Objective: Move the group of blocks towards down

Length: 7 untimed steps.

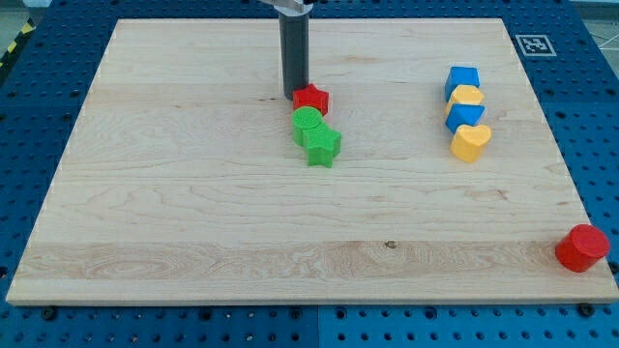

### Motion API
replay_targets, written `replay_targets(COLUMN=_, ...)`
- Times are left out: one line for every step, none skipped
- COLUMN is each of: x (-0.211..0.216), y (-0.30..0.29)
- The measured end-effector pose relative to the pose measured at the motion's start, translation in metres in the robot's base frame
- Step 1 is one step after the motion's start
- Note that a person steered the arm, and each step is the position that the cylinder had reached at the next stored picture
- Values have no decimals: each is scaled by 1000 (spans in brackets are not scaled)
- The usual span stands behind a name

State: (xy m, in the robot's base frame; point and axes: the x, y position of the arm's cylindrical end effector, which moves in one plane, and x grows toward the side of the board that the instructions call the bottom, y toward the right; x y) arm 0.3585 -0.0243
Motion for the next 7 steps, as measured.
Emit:
replay_targets(x=15, y=2)
replay_targets(x=26, y=11)
replay_targets(x=43, y=11)
replay_targets(x=65, y=11)
replay_targets(x=89, y=11)
replay_targets(x=114, y=11)
replay_targets(x=136, y=13)
